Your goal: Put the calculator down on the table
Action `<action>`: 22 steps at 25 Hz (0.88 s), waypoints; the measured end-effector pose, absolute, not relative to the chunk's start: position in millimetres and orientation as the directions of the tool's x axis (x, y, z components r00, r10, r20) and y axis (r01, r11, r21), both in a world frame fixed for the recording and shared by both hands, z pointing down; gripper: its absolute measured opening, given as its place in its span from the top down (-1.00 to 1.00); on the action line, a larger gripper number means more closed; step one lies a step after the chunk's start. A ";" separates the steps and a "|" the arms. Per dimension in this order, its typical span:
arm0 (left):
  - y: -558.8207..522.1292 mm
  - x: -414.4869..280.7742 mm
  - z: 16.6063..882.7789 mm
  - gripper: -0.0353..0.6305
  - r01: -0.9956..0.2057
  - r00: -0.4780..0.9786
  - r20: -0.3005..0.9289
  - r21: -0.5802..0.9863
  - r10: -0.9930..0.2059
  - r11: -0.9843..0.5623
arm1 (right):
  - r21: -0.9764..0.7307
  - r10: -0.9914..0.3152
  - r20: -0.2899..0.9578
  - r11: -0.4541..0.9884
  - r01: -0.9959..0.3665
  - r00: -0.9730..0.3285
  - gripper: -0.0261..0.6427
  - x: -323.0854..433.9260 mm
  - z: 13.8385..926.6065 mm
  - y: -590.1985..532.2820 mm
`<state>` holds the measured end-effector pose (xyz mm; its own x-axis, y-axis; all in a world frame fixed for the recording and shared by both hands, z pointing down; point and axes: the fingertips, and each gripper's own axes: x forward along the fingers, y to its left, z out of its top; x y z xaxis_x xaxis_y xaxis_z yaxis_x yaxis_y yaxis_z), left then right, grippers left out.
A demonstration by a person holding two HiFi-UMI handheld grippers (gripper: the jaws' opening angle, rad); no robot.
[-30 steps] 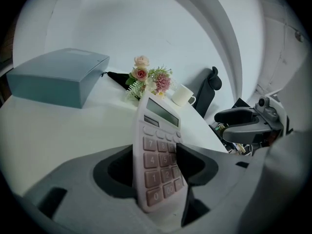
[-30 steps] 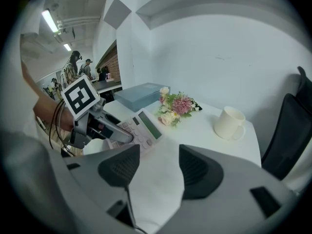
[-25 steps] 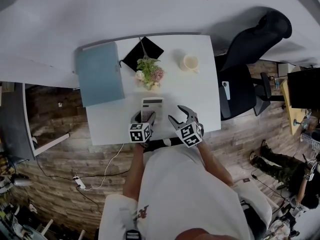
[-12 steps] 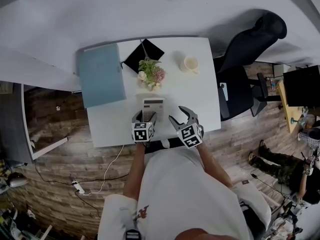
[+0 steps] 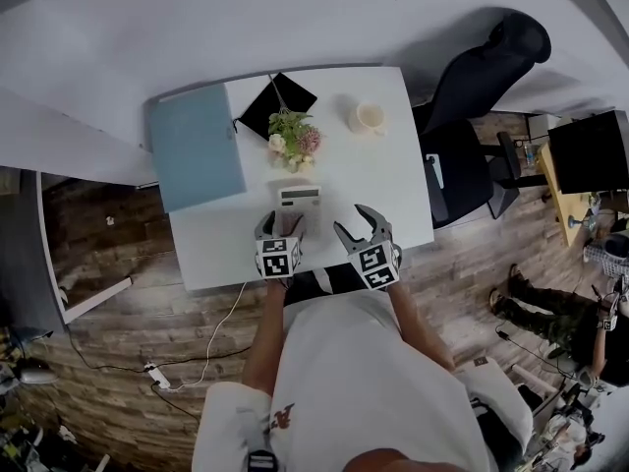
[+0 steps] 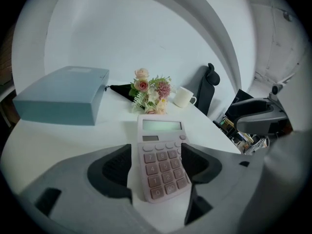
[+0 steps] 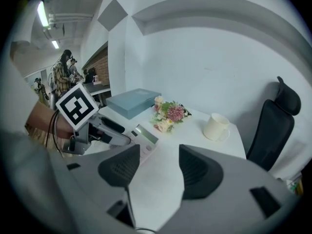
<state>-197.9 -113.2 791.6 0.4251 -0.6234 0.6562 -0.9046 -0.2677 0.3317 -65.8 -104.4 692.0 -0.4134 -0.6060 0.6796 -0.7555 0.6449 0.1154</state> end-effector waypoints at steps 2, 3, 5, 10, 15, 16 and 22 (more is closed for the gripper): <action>-116.9 -202.8 775.0 -0.09 -0.911 0.411 0.631 0.316 -0.659 -0.265 | 0.114 -0.623 0.657 0.638 -0.761 -0.424 0.16 -64.6 684.8 -107.0; -119.0 -205.2 765.5 -0.09 -0.914 0.402 0.616 0.306 -0.678 -0.264 | 0.106 -0.631 0.643 0.634 -0.766 -0.433 0.16 -64.6 681.4 -108.1; -122.1 -209.3 744.6 -0.09 -0.922 0.384 0.588 0.280 -0.712 -0.266 | 0.089 -0.646 0.613 0.630 -0.772 -0.456 0.16 -65.6 673.5 -109.5; -122.9 -218.4 680.3 -0.04 -0.950 0.311 0.518 0.179 -0.797 -0.255 | 0.085 -0.678 0.531 0.640 -0.764 -0.509 0.16 -67.0 642.2 -114.3; -108.2 -205.1 605.8 -0.05 -0.957 0.287 0.393 0.087 -0.874 -0.275 | 0.103 -0.704 0.437 0.658 -0.746 -0.560 0.15 -61.9 601.5 -106.8; -103.9 -201.5 591.5 -0.05 -0.958 0.283 0.363 0.060 -0.888 -0.281 | 0.107 -0.708 0.415 0.662 -0.742 -0.571 0.15 -61.0 592.0 -103.6; -73.1 -185.5 519.2 -0.05 -0.953 0.257 0.213 -0.105 -0.943 -0.283 | 0.110 -0.729 0.279 0.671 -0.733 -0.625 0.15 -56.3 536.0 -79.1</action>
